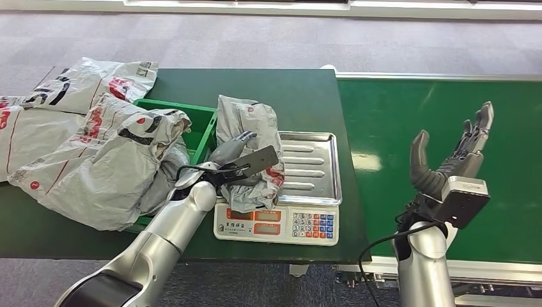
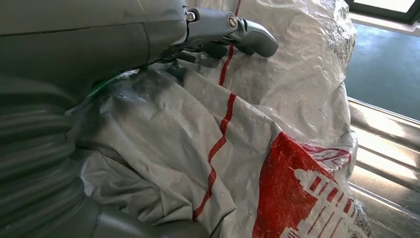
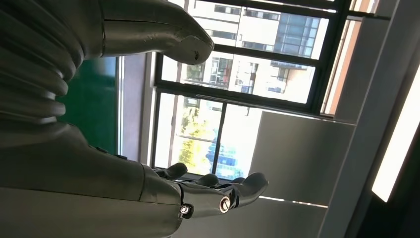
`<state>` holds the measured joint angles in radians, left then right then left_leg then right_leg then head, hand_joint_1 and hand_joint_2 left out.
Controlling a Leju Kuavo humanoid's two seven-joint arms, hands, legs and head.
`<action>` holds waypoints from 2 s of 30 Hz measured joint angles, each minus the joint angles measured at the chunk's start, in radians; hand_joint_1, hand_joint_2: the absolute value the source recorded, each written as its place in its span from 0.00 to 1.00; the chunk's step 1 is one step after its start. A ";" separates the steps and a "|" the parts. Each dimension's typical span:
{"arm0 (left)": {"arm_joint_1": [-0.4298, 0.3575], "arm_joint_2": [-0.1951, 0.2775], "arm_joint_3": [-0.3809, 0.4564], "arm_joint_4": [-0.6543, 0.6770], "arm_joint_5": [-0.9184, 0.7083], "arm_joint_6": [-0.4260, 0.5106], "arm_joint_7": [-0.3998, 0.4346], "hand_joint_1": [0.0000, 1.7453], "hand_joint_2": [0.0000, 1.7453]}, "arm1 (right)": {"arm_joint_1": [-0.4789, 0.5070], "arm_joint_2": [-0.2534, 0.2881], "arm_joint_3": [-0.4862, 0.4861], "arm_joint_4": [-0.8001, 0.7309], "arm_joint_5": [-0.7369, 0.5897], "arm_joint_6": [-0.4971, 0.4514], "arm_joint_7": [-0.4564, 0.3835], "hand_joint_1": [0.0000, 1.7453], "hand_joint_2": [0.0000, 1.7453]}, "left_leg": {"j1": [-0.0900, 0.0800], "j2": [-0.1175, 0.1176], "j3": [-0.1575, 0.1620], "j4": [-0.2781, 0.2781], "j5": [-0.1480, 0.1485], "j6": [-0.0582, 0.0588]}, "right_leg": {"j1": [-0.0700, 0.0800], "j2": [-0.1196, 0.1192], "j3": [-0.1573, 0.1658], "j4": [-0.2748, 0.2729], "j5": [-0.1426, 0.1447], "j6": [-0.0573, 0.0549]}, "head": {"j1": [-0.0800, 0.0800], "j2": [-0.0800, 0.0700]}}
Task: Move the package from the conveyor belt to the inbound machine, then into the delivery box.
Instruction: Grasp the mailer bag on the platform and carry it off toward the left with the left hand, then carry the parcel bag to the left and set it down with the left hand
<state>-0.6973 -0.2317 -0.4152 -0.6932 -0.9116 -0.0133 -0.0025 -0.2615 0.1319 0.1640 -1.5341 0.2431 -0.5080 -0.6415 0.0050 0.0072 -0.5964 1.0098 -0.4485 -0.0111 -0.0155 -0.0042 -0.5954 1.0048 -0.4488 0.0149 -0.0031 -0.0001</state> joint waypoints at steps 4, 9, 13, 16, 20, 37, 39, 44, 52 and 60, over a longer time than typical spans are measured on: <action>-0.021 -0.001 -0.002 0.048 -0.006 -0.028 0.019 0.18 1.00 | 0.028 -0.010 -0.001 -0.025 0.025 -0.048 -0.003 0.00 1.00 | 0.000 -0.001 0.001 0.000 0.000 0.000 | 0.000 -0.001 0.001 0.000 0.000 0.000 | 0.000 0.000; -0.033 0.016 -0.002 0.103 -0.014 -0.043 0.020 1.00 1.00 | 0.125 -0.029 -0.023 -0.067 -0.016 -0.109 -0.022 0.00 1.00 | 0.000 -0.003 0.001 0.000 0.000 0.000 | 0.000 -0.003 0.004 0.000 -0.001 0.000 | 0.000 0.000; -0.040 0.031 -0.002 0.129 -0.015 -0.043 0.010 1.00 1.00 | 0.185 -0.034 -0.042 -0.086 -0.058 -0.106 -0.027 0.00 1.00 | 0.000 -0.001 0.004 -0.001 -0.002 0.000 | 0.000 -0.002 0.006 0.000 -0.001 0.000 | 0.000 0.000; -0.046 0.036 -0.002 0.140 -0.017 -0.043 0.010 1.00 1.00 | 0.201 -0.034 -0.047 -0.092 -0.063 -0.105 -0.027 0.00 1.00 | 0.000 0.000 0.006 -0.001 -0.002 0.000 | 0.000 -0.002 0.007 0.000 -0.001 0.000 | 0.000 0.000; -0.053 0.040 -0.002 0.150 -0.020 -0.043 0.009 1.00 1.00 | 0.207 -0.036 -0.049 -0.093 -0.062 -0.104 -0.026 0.00 1.00 | 0.000 0.000 0.009 -0.001 -0.001 0.000 | 0.000 -0.002 0.010 0.000 -0.001 0.000 | 0.000 0.000; 0.034 0.088 0.183 -0.280 0.392 0.228 -0.227 1.00 1.00 | 0.331 -0.037 -0.110 -0.152 0.008 -0.023 0.013 0.00 1.00 | 0.000 -0.002 0.002 -0.001 -0.001 -0.001 | 0.000 -0.002 0.004 0.000 -0.001 0.000 | 0.000 0.000; 0.035 0.105 0.201 -0.369 0.410 0.255 -0.224 1.00 1.00 | 0.351 -0.037 -0.121 -0.162 0.008 -0.016 0.011 0.00 1.00 | 0.000 -0.002 0.002 -0.001 -0.001 -0.001 | 0.000 -0.002 0.004 0.000 -0.002 0.000 | 0.000 0.000; 0.053 0.140 0.247 -0.544 0.422 0.336 -0.237 1.00 1.00 | 0.380 -0.036 -0.141 -0.177 0.008 -0.014 0.008 0.00 1.00 | 0.000 -0.002 0.002 -0.001 -0.001 -0.001 | 0.000 -0.002 0.004 0.000 -0.002 -0.001 | 0.000 0.000; 0.068 0.212 0.334 -0.622 0.317 0.287 -0.059 1.00 1.00 | 0.390 -0.024 -0.172 -0.184 0.037 0.011 0.029 0.00 1.00 | 0.000 -0.002 0.003 -0.001 -0.001 -0.001 | 0.000 -0.002 0.004 0.000 -0.002 -0.001 | 0.000 0.000; 0.060 0.285 0.344 -0.313 0.185 -0.086 -0.048 1.00 1.00 | 0.360 -0.016 -0.179 -0.183 0.066 0.047 0.063 0.00 1.00 | 0.000 -0.001 0.003 -0.001 0.001 -0.002 | 0.000 -0.001 0.004 0.001 -0.001 -0.001 | 0.000 0.000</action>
<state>-0.6375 0.0531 -0.0713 -1.0059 -0.7267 -0.0992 -0.0507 0.0982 0.1164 -0.0152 -1.7170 0.3088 -0.4613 -0.5781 0.0054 0.0066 -0.5932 1.0084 -0.4479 -0.0129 -0.0152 -0.0050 -0.5916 1.0054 -0.4497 0.0134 -0.0029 -0.0001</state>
